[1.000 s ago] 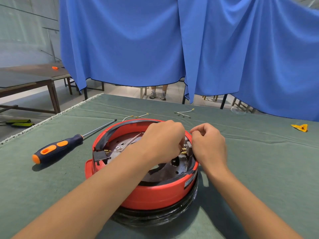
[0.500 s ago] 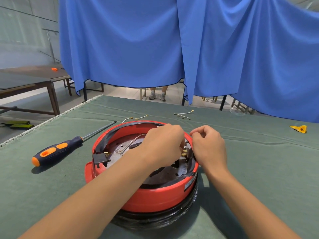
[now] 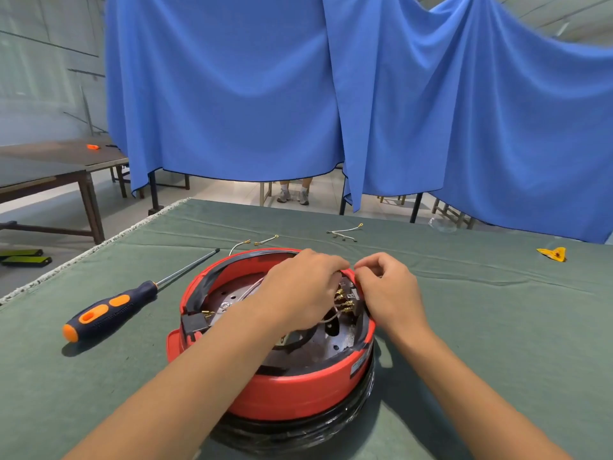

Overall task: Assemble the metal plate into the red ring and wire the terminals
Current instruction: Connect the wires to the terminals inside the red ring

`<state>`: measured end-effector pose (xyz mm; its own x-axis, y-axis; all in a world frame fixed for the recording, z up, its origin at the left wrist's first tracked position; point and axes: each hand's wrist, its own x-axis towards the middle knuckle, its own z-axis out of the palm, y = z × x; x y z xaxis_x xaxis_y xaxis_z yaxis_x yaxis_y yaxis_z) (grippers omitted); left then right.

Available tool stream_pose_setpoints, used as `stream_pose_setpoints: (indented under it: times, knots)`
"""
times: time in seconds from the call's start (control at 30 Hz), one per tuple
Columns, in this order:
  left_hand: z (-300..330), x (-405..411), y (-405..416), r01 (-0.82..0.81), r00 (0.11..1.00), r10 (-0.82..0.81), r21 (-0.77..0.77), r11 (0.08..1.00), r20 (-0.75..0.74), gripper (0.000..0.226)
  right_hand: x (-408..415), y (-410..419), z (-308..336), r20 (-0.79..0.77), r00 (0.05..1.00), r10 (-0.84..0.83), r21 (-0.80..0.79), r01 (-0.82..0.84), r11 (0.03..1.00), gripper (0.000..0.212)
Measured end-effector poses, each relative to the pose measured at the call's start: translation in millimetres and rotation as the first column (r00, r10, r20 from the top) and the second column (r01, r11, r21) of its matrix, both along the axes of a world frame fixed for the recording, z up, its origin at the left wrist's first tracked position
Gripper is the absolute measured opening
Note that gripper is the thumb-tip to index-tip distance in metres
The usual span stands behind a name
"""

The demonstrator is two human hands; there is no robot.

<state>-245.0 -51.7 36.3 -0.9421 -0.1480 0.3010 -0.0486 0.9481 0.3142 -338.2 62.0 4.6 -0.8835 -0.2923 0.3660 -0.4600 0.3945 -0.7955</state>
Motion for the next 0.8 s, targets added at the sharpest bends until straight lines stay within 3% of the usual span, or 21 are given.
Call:
stream_pose_setpoints:
  times: [0.2,0.3,0.47,0.63,0.8]
  knots:
    - [3.5,-1.1,-26.9,0.020,0.992,-0.038,0.146,0.989,0.123,0.040,-38.4,-9.2,-4.3,0.183,0.983,0.033,-0.151,-0.006,0.989,0.018]
    - [3.7,-4.4,-33.2,0.029,0.993,-0.052,0.213,0.977,0.103,0.042,-72.7,-19.9,-15.8,0.220,0.975,0.016,-0.122,0.011,0.992,0.020]
    - [1.6,-10.6,-40.7,0.013,1.000,-0.019,0.247,0.969,0.024,0.041,-129.6,-41.1,-37.9,0.009,0.991,-0.132,0.230,0.126,0.965,0.025]
    - [-1.3,-14.4,-41.1,0.013,1.000,-0.012,0.244,0.970,-0.006,0.039,-163.3,-74.9,-40.7,-0.182,0.983,-0.016,0.575,0.120,0.809,0.049]
    - [-1.3,-17.5,-40.4,-0.011,1.000,0.017,0.242,0.970,-0.022,0.035,-184.4,-95.4,-39.6,-0.207,0.978,0.022,0.697,0.132,0.705,0.048]
